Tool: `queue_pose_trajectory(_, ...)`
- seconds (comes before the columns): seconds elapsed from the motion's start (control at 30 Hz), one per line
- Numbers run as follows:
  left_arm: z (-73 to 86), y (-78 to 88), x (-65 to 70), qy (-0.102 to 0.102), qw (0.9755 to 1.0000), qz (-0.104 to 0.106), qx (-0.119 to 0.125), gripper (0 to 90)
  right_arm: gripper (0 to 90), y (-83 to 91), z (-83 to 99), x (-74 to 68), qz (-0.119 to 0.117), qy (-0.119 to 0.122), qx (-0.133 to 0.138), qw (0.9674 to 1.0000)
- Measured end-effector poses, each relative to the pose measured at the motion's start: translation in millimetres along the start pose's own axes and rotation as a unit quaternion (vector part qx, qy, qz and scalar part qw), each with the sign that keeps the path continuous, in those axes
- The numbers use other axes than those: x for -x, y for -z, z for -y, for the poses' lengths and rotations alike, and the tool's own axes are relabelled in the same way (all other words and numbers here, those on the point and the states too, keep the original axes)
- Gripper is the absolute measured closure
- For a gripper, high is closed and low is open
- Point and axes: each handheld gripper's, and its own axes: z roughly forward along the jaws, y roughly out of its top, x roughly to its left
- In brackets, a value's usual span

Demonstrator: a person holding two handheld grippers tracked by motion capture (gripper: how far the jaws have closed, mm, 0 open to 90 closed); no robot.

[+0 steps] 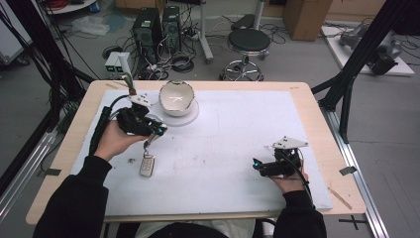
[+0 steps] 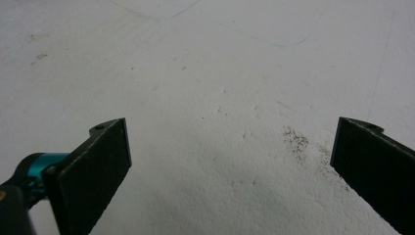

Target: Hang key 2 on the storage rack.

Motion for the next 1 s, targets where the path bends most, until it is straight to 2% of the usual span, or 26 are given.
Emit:
queue_pose_trajectory(0.03, -2.3, 9.6, -1.6, 0.000, 0.9999, -0.006, 0.010, 74.2, 0.6, 0.0, 0.0, 0.0, 0.000, 0.000, 0.000, 1.0000)
queue_pose_trajectory(0.07, -2.3, 9.6, -1.6, 0.000, 0.9999, -0.006, 0.010, 74.2, 0.6, 0.0, 0.0, 0.0, 0.000, 0.000, 0.000, 1.0000)
queue_pose_trajectory(0.1, -5.5, 21.0, -3.3, -0.002, 0.9997, -0.013, 0.019, 74.2, 0.6, 0.0, 0.0, -0.1, 0.000, 0.000, 0.001, 1.0000)
queue_pose_trajectory(0.23, -9.2, 33.9, -6.9, -0.002, 0.9992, -0.018, 0.037, 74.2, 0.6, 0.0, 0.1, -0.1, 0.001, 0.001, 0.000, 1.0000)
queue_pose_trajectory(0.37, -13.8, 49.5, -16.3, 0.001, 0.9987, -0.019, 0.047, 74.2, 0.6, -0.4, -0.1, -0.3, 0.001, 0.001, -0.001, 1.0000)
queue_pose_trajectory(0.43, -16.2, 59.5, -24.0, 0.008, 0.9982, -0.024, 0.055, 74.2, 0.5, -1.2, -0.1, 0.0, 0.002, 0.004, -0.003, 1.0000)
queue_pose_trajectory(0.47, -16.2, 59.5, -24.0, 0.008, 0.9982, -0.024, 0.055, 74.2, 0.5, -1.2, -0.1, 0.0, 0.002, 0.004, -0.003, 1.0000)
queue_pose_trajectory(0.5, -16.7, 68.0, -29.9, 0.015, 0.9973, -0.025, 0.068, 74.1, 0.6, -1.6, -0.1, 0.4, 0.003, 0.006, -0.002, 1.0000)
queue_pose_trajectory(0.53, -16.7, 68.0, -29.9, 0.015, 0.9973, -0.025, 0.068, 74.2, 0.6, -1.6, -0.1, 0.4, 0.003, 0.006, -0.002, 1.0000)
queue_pose_trajectory(0.63, -18.0, 85.0, -40.1, 0.022, 0.9956, -0.038, 0.083, 74.1, 0.6, -1.6, -0.1, -0.3, 0.002, 0.003, -0.004, 1.0000)
queue_pose_trajectory(1.0, -23.6, 118.2, -63.4, 0.034, 0.9912, -0.073, 0.104, 74.2, 0.6, -2.1, 1.4, 0.4, 0.004, 0.001, -0.005, 1.0000)
